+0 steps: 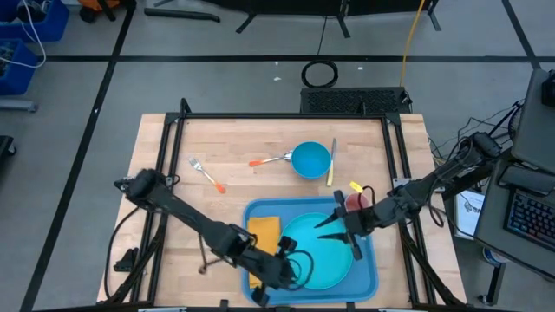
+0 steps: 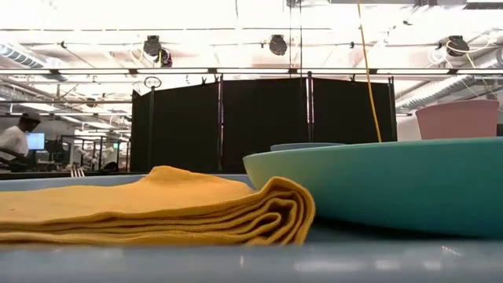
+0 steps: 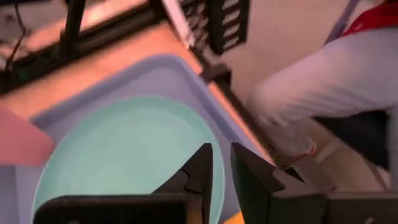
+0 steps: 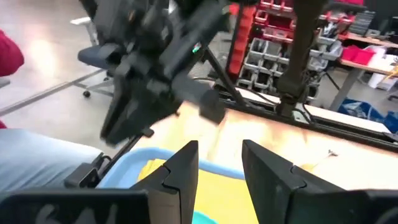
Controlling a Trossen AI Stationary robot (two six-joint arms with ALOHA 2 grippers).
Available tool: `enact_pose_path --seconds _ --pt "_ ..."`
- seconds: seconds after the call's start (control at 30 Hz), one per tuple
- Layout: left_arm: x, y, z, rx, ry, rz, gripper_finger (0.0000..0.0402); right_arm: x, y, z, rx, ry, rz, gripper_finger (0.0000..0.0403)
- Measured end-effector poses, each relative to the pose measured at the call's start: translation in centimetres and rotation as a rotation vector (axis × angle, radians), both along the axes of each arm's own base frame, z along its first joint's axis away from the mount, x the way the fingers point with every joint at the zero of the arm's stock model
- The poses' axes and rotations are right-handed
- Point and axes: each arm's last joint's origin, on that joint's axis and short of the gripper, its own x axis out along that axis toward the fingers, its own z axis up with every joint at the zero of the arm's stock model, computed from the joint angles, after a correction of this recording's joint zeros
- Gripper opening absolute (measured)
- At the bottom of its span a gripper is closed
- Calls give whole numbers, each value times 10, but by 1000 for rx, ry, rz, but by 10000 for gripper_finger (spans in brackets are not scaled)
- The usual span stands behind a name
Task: Set up tray
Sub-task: Put the blue bowl on the light blue plate
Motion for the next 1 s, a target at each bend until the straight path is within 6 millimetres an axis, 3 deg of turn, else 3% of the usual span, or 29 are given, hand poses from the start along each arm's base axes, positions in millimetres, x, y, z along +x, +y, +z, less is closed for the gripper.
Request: enact_pose_path --seconds 0.13,0.23,0.53,0.8,1.0 --pt "-29 19 18 -94 -114 -47 62 1 1 -1 -1 3 2 114" --pt "-57 40 20 -141 -209 -22 62 2 -1 -1 -3 5 -7 114" --pt "-139 94 -8 -295 -438 39 62 15 -30 -6 25 55 -140 114" --pt "-177 126 -41 -372 -489 99 62 26 -75 -17 49 179 -294 114" --pt "-193 140 -50 -444 -546 49 62 34 -105 -31 58 286 -351 114"
